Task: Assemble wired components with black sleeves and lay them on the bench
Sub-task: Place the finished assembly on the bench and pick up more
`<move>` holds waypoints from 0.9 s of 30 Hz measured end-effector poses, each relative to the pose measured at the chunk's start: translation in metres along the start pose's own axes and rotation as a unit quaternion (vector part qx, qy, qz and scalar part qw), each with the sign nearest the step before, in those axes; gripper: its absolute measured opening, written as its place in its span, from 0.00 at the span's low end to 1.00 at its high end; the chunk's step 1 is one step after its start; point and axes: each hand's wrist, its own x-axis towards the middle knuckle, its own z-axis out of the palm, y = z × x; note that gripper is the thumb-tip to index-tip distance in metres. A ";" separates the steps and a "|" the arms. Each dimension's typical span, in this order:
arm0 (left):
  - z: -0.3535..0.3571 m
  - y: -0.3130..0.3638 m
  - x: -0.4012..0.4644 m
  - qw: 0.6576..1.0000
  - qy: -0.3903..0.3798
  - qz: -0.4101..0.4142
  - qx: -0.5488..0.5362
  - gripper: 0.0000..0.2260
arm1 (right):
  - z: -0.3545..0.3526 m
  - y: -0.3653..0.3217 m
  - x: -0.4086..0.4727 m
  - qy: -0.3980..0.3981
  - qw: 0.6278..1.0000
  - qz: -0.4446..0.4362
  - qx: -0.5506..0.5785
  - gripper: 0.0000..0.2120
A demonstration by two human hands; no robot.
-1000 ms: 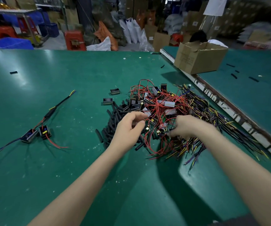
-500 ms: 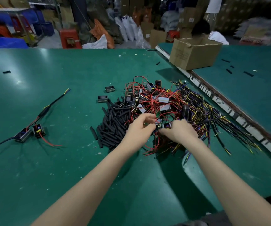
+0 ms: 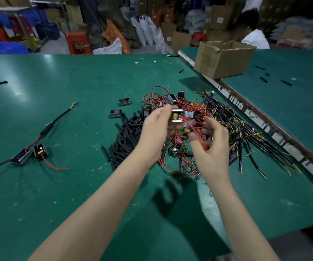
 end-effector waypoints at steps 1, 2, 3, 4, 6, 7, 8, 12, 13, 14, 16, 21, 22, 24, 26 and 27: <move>-0.005 0.006 0.002 0.999 0.014 -0.012 -0.050 0.12 | 0.001 0.003 -0.002 -0.014 0.997 -0.028 -0.072 0.17; -0.010 0.010 0.003 0.995 0.021 -0.020 -0.090 0.13 | 0.002 0.007 -0.004 -0.026 0.990 -0.056 -0.130 0.11; -0.016 0.014 0.004 0.991 0.019 -0.027 -0.126 0.13 | 0.002 0.011 -0.005 -0.034 0.986 -0.069 -0.146 0.08; -0.023 0.019 0.003 0.986 0.007 -0.040 -0.159 0.14 | 0.004 0.012 -0.005 -0.042 0.990 -0.058 -0.119 0.07; -0.035 0.027 -0.001 0.975 -0.039 -0.081 -0.204 0.15 | 0.008 0.012 -0.003 -0.088 0.995 -0.002 -0.036 0.10; -0.040 0.031 -0.003 0.973 -0.061 -0.102 -0.199 0.16 | 0.012 0.011 -0.002 -0.121 0.992 0.022 -0.024 0.16; -0.044 0.034 -0.004 0.975 -0.079 -0.119 -0.170 0.16 | 0.017 0.011 -0.001 -0.147 0.988 0.029 -0.041 0.24; -0.054 0.053 -0.008 0.976 -0.159 -0.149 -0.028 0.19 | 0.045 0.013 0.003 -0.126 0.976 -0.003 -0.175 0.41; -0.057 0.057 -0.012 0.971 -0.184 -0.151 0.002 0.19 | 0.051 0.013 0.006 -0.106 0.976 -0.013 -0.190 0.40; -0.061 0.058 -0.017 0.967 -0.208 -0.146 0.033 0.18 | 0.055 0.013 0.010 -0.083 0.976 -0.019 -0.201 0.38; -0.074 0.054 -0.027 0.958 -0.254 -0.103 0.082 0.10 | 0.057 0.016 0.021 -0.044 0.978 -0.004 -0.205 0.35; -0.121 0.046 -0.046 0.940 -0.287 -0.049 0.176 0.07 | 0.051 0.031 0.046 -0.094 0.946 -0.030 -0.309 0.17; -0.129 0.044 -0.046 0.939 -0.280 -0.044 0.194 0.07 | 0.049 0.032 0.050 -0.093 0.945 -0.036 -0.313 0.14; -0.142 0.040 -0.044 0.942 -0.249 -0.038 0.223 0.05 | 0.040 0.028 0.059 -0.057 0.952 -0.032 -0.300 0.12; -0.153 0.033 -0.043 0.955 -0.198 -0.044 0.216 0.04 | 0.028 0.019 0.070 -0.040 0.952 -0.052 -0.298 0.11; -0.157 0.030 -0.042 0.961 -0.176 -0.049 0.207 0.04 | 0.022 0.013 0.075 -0.049 0.955 -0.068 -0.284 0.12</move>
